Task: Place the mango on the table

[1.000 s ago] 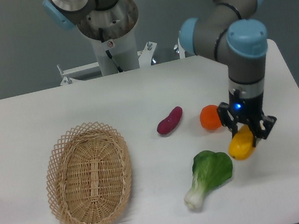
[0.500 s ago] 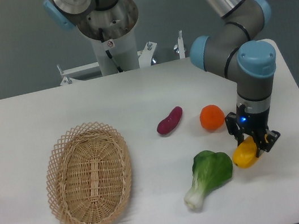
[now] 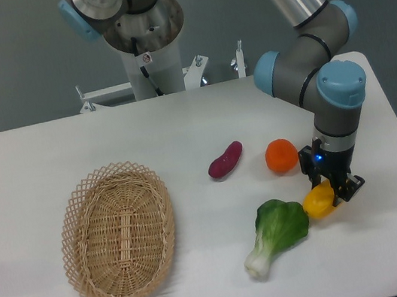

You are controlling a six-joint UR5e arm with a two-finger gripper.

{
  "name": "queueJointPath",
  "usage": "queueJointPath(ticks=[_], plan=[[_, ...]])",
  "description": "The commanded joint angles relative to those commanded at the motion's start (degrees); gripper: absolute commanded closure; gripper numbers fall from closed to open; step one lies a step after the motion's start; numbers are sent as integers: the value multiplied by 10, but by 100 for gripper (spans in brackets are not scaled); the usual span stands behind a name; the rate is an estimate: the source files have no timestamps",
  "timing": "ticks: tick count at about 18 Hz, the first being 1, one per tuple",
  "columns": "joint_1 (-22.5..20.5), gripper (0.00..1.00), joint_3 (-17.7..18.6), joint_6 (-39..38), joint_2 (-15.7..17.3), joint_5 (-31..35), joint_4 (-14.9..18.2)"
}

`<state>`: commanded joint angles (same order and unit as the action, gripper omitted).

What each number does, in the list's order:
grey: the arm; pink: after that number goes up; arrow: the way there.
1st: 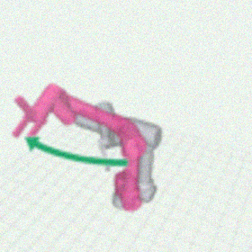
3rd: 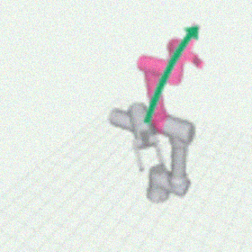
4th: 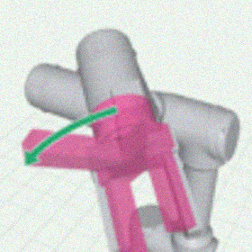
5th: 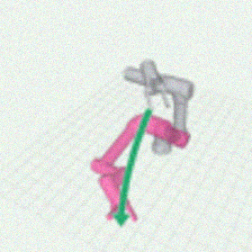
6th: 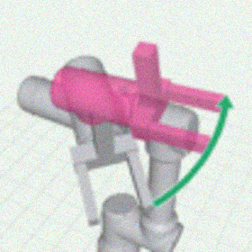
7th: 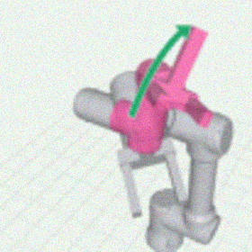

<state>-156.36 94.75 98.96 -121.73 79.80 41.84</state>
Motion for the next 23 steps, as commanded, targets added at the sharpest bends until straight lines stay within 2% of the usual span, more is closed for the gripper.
queueJointPath(ticks=[2, 4, 5, 11, 14, 17, 19, 20, 23], plan=[[0, 36, 0, 0, 0, 0, 1], [0, 5, -2, -2, 0, -1, 0], [0, 0, -3, -9, 0, -1, -1], [0, 0, -9, -16, 7, 0, 0], [2, 0, -23, -34, 15, 0, 0], [3, 0, -32, -52, 39, 2, 7], [4, 0, -19, -51, 64, 4, 10], [3, 0, -14, -51, 82, 9, 20], [2, 0, -22, -50, 136, 11, 127]])
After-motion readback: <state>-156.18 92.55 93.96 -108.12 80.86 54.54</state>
